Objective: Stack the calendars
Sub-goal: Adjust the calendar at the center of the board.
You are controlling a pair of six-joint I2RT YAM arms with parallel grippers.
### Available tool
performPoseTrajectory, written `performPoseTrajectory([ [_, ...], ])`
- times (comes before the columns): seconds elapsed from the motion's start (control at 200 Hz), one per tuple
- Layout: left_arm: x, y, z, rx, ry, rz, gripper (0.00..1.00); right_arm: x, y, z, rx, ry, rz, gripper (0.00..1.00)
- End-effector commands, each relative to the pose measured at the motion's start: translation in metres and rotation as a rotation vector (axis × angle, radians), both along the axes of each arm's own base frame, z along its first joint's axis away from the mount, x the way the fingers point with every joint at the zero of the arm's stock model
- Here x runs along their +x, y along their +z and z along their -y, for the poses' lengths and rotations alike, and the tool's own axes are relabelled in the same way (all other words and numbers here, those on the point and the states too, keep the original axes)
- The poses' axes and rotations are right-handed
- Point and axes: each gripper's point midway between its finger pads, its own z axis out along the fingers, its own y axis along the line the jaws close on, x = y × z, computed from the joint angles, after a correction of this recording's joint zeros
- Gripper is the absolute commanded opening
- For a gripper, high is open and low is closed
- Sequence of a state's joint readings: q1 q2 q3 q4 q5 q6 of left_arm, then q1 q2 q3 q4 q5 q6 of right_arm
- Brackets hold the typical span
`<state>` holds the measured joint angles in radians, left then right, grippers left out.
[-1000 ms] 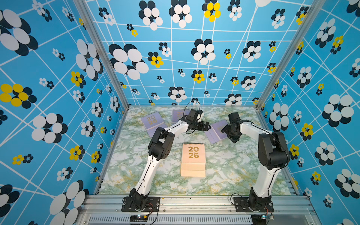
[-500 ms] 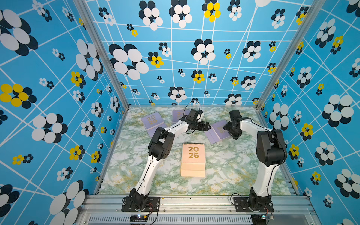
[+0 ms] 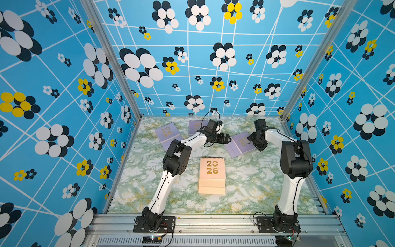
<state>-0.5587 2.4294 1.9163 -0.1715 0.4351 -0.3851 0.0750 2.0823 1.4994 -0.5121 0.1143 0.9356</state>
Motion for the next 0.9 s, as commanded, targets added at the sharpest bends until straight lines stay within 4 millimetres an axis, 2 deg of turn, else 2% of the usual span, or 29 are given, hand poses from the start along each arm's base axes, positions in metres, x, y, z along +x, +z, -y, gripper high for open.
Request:
performPoseTrajectory([
  [0.0, 0.001, 0.010, 0.006, -0.037, -0.006, 0.005, 0.99, 0.005, -0.007, 0.004, -0.005, -0.004, -0.021, 0.81],
  [0.165, -0.004, 0.009, 0.009, -0.041, -0.016, -0.004, 1.00, 0.014, -0.008, 0.002, -0.001, 0.013, -0.023, 0.81],
  [0.19, -0.005, 0.009, 0.010, -0.041, -0.017, -0.005, 1.00, 0.025, 0.002, 0.001, 0.003, 0.016, 0.009, 0.80],
  [0.26, -0.008, 0.008, 0.012, -0.050, -0.020, -0.015, 0.99, 0.033, 0.010, -0.001, 0.009, 0.029, 0.030, 0.80],
  [0.27, -0.008, 0.007, 0.012, -0.050, -0.021, -0.016, 1.00, 0.032, 0.000, -0.001, 0.008, 0.031, 0.010, 0.80],
  [0.285, -0.009, 0.007, 0.013, -0.053, -0.022, -0.019, 1.00, 0.033, -0.003, -0.002, 0.010, 0.034, 0.004, 0.80],
  [0.445, -0.019, 0.004, 0.021, -0.057, -0.043, -0.035, 0.99, 0.050, -0.005, -0.011, 0.041, 0.081, 0.013, 0.80],
  [0.6, -0.028, 0.004, 0.025, -0.051, -0.059, -0.044, 1.00, 0.061, -0.015, -0.024, 0.093, 0.131, 0.003, 0.80],
  [0.894, -0.049, 0.010, 0.037, -0.063, -0.096, -0.069, 1.00, 0.079, -0.008, -0.042, 0.113, 0.254, 0.025, 0.78],
])
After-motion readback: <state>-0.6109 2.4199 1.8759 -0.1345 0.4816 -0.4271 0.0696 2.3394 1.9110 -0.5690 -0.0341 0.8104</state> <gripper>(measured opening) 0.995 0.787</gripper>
